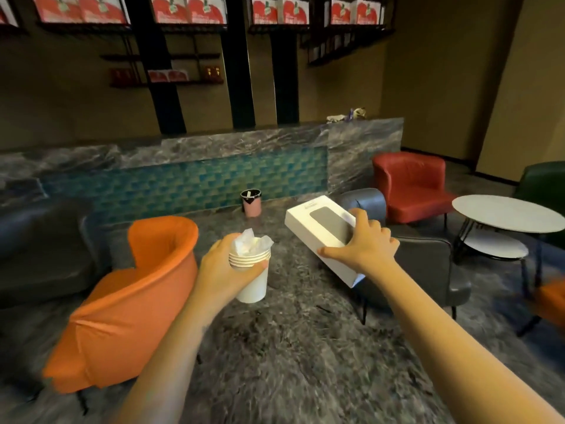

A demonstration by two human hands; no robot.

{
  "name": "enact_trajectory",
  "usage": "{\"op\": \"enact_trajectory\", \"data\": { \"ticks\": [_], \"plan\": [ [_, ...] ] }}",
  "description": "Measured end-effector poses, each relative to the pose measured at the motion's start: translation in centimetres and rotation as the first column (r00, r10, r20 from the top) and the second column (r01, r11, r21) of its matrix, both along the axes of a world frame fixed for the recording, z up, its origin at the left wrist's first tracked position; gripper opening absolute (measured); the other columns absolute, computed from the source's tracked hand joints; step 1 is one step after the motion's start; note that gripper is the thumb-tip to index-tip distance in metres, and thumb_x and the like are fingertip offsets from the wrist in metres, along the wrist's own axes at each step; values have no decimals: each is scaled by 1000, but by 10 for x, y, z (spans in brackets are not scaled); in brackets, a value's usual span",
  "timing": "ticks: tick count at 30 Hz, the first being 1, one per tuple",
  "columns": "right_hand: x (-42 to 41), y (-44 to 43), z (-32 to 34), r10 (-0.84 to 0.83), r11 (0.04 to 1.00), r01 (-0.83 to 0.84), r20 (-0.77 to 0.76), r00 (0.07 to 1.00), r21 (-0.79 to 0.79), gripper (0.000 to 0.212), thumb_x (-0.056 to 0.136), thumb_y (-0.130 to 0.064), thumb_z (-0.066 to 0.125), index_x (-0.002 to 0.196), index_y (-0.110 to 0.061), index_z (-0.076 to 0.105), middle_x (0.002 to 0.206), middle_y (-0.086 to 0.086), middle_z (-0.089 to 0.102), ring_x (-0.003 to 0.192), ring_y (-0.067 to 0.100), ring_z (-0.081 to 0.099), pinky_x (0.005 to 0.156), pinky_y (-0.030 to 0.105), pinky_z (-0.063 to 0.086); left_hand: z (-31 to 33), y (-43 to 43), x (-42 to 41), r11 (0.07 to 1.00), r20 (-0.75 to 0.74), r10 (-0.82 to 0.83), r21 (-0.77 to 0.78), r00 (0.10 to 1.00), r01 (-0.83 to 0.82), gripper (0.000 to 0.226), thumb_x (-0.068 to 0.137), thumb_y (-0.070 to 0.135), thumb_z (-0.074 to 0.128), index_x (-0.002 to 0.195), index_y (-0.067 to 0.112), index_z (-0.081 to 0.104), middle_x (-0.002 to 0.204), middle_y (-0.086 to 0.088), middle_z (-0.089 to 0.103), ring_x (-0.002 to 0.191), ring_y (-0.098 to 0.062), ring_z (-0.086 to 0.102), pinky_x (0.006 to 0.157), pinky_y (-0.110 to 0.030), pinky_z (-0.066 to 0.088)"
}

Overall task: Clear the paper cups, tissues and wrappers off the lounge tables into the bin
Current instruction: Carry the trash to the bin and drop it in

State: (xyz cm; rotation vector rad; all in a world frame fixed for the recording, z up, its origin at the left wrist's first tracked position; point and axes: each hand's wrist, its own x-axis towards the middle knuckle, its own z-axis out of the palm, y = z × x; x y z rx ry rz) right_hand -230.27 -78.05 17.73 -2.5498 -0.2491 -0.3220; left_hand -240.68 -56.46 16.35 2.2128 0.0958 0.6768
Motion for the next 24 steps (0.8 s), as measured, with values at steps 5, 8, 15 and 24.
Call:
{"op": "enact_trajectory", "data": {
  "ticks": [5,8,15,24],
  "plan": [
    [173,112,-19,142,990,-142,-2,990,-8,90,61,-63,71,131,-24,30,127,12,44,119,36,40,93,46,32,-13,87,154,996,2,86,-8,996,-86,41,69,44,74,102,37,51,100,18,55,85,9,52,66,-14,38],
    [280,177,-52,181,983,-181,-18,983,-42,91,58,-64,72,129,-25,30,124,11,46,117,35,41,92,45,31,-35,149,256,990,35,141,-29,989,-140,47,59,56,69,100,42,50,94,25,54,86,12,52,66,-13,37],
    [546,292,-71,171,985,-172,-90,981,-8,93,55,-67,72,129,-27,30,125,8,45,119,33,40,93,46,31,-48,288,522,979,0,198,51,980,-198,58,71,35,77,122,27,51,111,10,51,104,-14,49,81,-30,38],
    [873,374,-90,26,1000,-26,-2,1000,-4,93,54,-65,72,127,-25,33,125,10,47,118,36,40,95,48,29,-59,366,877,999,-13,52,-15,999,-53,46,73,26,76,104,36,44,93,23,44,94,-9,47,71,-27,37]
  ]
}}
